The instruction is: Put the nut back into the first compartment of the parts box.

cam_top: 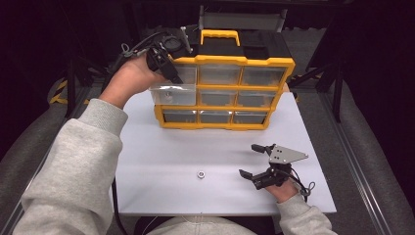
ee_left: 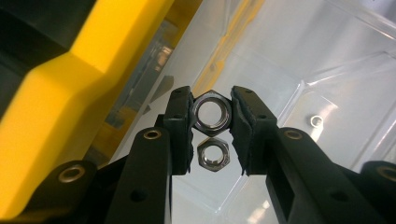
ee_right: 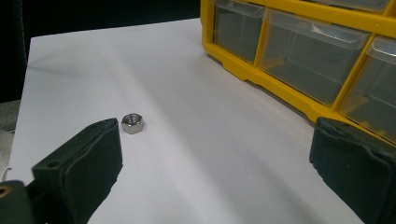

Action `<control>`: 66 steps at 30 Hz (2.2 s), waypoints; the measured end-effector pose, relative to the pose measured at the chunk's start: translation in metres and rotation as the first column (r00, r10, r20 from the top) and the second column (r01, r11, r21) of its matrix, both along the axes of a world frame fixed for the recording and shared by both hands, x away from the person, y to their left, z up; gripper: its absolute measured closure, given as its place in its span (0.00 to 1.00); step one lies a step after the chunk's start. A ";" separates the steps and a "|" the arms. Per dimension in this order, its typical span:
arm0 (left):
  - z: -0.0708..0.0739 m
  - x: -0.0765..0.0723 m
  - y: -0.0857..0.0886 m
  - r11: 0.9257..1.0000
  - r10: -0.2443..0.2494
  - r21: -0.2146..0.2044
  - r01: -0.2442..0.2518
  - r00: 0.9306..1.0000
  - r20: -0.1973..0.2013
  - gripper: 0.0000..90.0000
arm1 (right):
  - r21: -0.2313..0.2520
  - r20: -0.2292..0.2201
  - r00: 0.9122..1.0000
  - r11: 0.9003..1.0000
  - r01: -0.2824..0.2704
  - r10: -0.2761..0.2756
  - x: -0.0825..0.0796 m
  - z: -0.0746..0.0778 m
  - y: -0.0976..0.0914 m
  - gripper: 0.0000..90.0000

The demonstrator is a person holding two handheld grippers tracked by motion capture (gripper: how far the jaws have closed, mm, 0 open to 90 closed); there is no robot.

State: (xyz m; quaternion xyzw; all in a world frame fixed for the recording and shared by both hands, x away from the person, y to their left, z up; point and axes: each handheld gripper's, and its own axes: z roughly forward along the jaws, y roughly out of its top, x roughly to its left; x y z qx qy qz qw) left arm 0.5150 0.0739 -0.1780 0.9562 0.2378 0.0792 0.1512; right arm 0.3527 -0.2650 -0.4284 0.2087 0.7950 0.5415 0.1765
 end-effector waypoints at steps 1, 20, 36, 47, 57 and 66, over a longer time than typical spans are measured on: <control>-0.002 0.001 -0.001 1.000 -0.010 0.012 0.010 1.000 -0.012 0.77 | 0.000 -0.001 1.000 1.000 -0.001 0.001 0.000 0.000 0.000 0.03; -0.006 0.011 -0.002 1.000 -0.006 0.018 0.008 0.989 -0.146 0.77 | -0.004 -0.003 1.000 1.000 -0.009 0.009 0.000 0.000 0.000 0.03; 0.016 -0.007 0.013 0.999 0.026 -0.043 -0.026 1.000 0.001 0.51 | -0.009 -0.014 1.000 1.000 -0.017 0.016 0.000 -0.001 0.002 0.03; 0.049 -0.069 0.029 0.976 -0.005 -0.215 0.043 0.984 0.176 0.28 | -0.006 -0.013 1.000 1.000 -0.015 0.015 0.000 -0.002 0.002 0.03; 0.010 -0.120 0.002 0.964 -0.158 -0.178 0.196 0.966 0.206 0.13 | -0.001 -0.010 1.000 1.000 -0.005 0.005 0.000 -0.001 0.001 0.03; -0.042 -0.124 -0.019 0.956 -0.237 -0.137 0.258 0.960 0.151 0.10 | -0.001 -0.008 1.000 1.000 -0.007 0.007 0.000 0.000 0.001 0.03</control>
